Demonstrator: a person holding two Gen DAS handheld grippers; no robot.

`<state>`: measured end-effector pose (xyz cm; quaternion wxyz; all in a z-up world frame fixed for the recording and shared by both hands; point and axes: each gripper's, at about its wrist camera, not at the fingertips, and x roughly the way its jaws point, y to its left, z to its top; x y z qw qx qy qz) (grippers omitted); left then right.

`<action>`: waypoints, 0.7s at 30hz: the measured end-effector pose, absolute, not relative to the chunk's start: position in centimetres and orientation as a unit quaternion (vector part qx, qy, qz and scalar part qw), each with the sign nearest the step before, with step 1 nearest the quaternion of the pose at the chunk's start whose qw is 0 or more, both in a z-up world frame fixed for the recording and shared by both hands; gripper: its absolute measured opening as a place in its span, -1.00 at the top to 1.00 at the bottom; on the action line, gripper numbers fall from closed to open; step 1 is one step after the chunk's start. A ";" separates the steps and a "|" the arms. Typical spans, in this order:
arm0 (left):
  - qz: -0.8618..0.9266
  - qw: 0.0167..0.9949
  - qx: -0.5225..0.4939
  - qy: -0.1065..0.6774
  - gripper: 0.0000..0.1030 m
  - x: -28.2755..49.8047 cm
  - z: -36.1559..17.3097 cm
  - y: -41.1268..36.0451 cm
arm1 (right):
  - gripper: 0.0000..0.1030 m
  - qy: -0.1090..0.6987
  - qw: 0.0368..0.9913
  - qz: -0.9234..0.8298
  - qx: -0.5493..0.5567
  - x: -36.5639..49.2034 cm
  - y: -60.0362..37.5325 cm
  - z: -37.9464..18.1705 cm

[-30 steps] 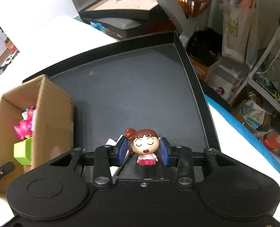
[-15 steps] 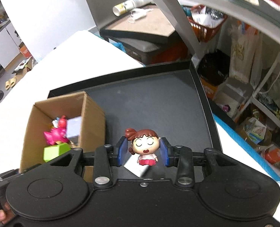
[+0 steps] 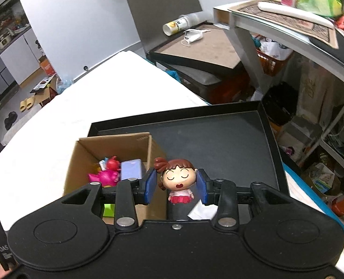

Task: Organize rigid objects
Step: 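Carry the girl figure into the cardboard box and open the right tool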

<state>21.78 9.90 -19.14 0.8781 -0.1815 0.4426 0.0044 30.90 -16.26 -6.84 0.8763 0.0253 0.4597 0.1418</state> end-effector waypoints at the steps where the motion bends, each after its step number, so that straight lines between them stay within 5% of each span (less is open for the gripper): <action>1: 0.004 0.878 -0.182 0.443 0.54 21.8 -19.1 9.9 | 0.29 0.459 0.876 0.144 0.024 30.9 -15.9 -6.7; 21: -0.001 0.876 -0.192 0.443 0.51 21.7 -19.2 10.1 | 0.29 0.474 0.861 0.184 -0.013 31.0 -9.5 -8.2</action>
